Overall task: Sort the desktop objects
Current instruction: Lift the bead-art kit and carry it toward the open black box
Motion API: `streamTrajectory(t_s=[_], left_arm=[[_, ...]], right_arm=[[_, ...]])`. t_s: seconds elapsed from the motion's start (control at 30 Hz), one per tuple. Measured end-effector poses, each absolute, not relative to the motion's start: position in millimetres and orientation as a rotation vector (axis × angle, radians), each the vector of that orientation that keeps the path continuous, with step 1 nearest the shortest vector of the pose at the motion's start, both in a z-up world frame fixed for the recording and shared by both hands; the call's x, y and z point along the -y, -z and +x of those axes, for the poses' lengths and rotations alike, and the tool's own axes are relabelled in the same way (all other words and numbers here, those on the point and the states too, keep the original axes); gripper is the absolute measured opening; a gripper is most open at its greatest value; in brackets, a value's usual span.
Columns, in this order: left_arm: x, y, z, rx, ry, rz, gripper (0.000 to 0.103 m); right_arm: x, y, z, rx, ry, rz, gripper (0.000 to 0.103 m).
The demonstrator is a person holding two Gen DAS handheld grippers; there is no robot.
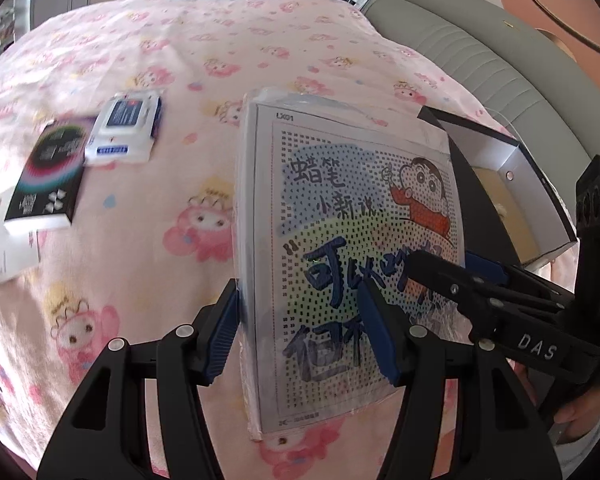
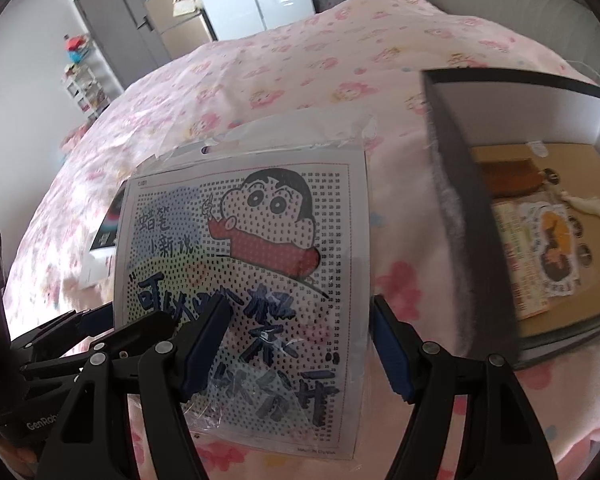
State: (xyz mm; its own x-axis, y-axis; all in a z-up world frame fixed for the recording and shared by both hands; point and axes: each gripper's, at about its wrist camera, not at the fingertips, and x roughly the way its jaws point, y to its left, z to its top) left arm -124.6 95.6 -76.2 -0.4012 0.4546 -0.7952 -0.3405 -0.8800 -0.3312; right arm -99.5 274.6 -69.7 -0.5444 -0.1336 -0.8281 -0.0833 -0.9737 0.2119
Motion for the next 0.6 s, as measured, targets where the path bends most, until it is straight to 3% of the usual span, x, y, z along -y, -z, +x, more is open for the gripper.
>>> streamTrajectory(t_s=[0.6], left_arm=[[-140,14,-150,0.138,-2.312,-1.269,0.061]], right_arm=[[-307,6,-126,0.360,2.811,1.382,0.068]])
